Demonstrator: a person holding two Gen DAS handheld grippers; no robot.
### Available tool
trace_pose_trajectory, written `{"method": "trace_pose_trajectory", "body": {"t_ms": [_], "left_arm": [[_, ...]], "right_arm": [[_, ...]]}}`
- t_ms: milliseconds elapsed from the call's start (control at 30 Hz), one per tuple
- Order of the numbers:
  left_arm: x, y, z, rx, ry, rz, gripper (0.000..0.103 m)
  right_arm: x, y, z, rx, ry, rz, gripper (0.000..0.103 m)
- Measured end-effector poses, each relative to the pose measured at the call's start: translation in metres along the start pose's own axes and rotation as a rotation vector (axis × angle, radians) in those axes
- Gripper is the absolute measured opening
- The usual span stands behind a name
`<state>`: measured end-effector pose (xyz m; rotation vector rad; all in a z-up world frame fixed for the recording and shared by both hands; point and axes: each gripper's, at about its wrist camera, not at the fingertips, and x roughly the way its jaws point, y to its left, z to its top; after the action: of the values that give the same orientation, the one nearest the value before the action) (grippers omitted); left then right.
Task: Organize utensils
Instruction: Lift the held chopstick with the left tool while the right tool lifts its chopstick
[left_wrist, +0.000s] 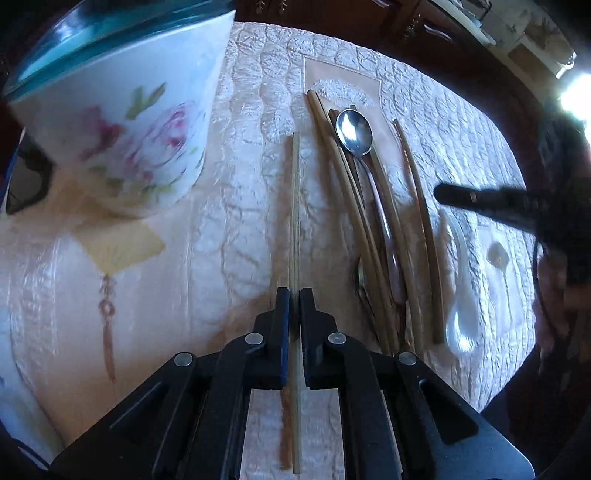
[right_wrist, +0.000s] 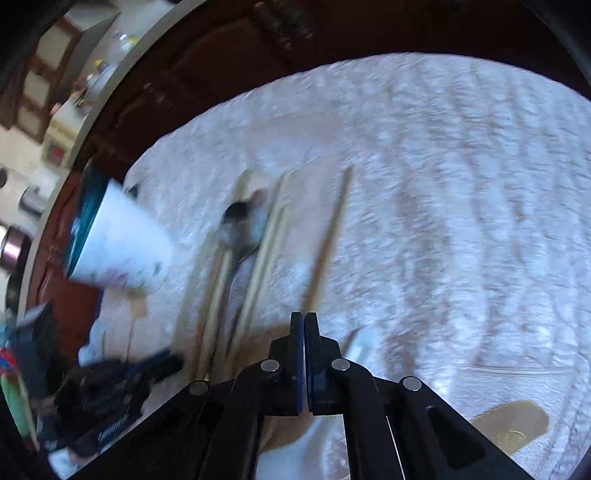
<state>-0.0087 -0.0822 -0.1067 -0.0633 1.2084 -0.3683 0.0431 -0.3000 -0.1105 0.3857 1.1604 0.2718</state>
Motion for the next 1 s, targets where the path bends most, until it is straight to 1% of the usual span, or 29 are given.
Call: {"method": "trace_pose_trajectory", "body": {"t_ms": [33, 67, 100, 167, 233, 300, 333, 367, 400, 467, 533, 567, 600, 667, 700, 733, 767, 800, 833, 900, 1000], "left_arm": [[-0.002, 0.001, -0.003, -0.001, 0.004, -0.005, 0.004], [-0.004, 0.001, -0.006, 0.001, 0.008, -0.009, 0.004], [-0.005, 0.001, -0.009, 0.004, 0.012, -0.009, 0.004], [-0.004, -0.001, -0.010, 0.006, 0.013, -0.005, 0.004], [-0.004, -0.002, -0.010, 0.003, 0.014, -0.006, 0.004], [-0.005, -0.001, -0.011, 0.007, 0.014, -0.005, 0.004], [-0.006, -0.001, -0.011, 0.009, 0.015, -0.005, 0.004], [-0.007, -0.001, -0.012, 0.009, 0.018, -0.007, 0.004], [-0.007, 0.000, -0.012, 0.009, 0.022, -0.010, 0.004], [-0.009, 0.001, -0.015, 0.014, 0.029, -0.019, 0.004], [-0.010, -0.001, -0.015, 0.034, 0.034, -0.020, 0.004], [-0.009, -0.002, -0.014, 0.045, 0.034, -0.018, 0.004], [-0.008, -0.004, -0.011, 0.049, 0.031, -0.014, 0.005], [-0.006, -0.004, -0.004, 0.040, 0.022, 0.001, 0.012], [-0.004, -0.004, 0.001, 0.036, 0.016, 0.008, 0.014], [-0.003, -0.004, 0.007, 0.034, 0.002, 0.024, 0.020], [-0.001, -0.005, 0.012, 0.034, -0.005, 0.033, 0.023], [0.000, -0.005, 0.017, 0.038, -0.012, 0.042, 0.023], [0.002, -0.008, 0.024, 0.045, -0.022, 0.052, 0.023], [0.008, -0.015, 0.035, 0.074, -0.043, 0.087, 0.023], [0.021, -0.023, 0.049, 0.098, -0.048, 0.150, 0.023]], "right_arm": [[0.000, -0.003, 0.003, 0.024, 0.003, -0.007, 0.009], [0.001, -0.004, 0.006, 0.027, 0.006, -0.021, 0.020], [0.003, -0.003, 0.010, 0.017, 0.003, -0.039, 0.023], [0.010, -0.004, 0.017, 0.005, 0.018, -0.047, 0.024], [0.021, -0.001, 0.021, 0.005, 0.048, -0.023, 0.024], [0.027, 0.003, 0.021, -0.009, 0.045, -0.040, 0.013], [0.027, 0.004, 0.019, -0.009, 0.047, -0.041, 0.010], [0.025, 0.006, 0.016, -0.002, 0.052, -0.013, 0.009], [0.022, 0.006, 0.012, 0.005, 0.065, 0.023, 0.008], [0.018, 0.010, 0.003, -0.001, 0.077, 0.037, 0.008], [0.015, 0.007, -0.011, 0.016, 0.115, 0.075, 0.007], [0.016, 0.006, -0.018, 0.014, 0.138, 0.081, 0.007], [0.019, 0.007, -0.022, 0.000, 0.157, 0.070, 0.007], [0.020, 0.008, -0.023, -0.003, 0.160, 0.055, 0.007], [0.019, 0.009, -0.021, 0.008, 0.155, 0.054, 0.008], [0.018, 0.010, -0.018, 0.007, 0.145, 0.044, 0.014], [0.015, 0.010, -0.012, -0.003, 0.127, 0.025, 0.023], [0.013, 0.012, -0.008, -0.019, 0.108, -0.002, 0.026], [0.013, 0.011, -0.005, -0.032, 0.092, -0.032, 0.027], [0.015, 0.014, 0.005, -0.042, 0.076, -0.063, 0.027], [0.023, 0.014, 0.017, -0.053, 0.072, -0.079, 0.027]]}}
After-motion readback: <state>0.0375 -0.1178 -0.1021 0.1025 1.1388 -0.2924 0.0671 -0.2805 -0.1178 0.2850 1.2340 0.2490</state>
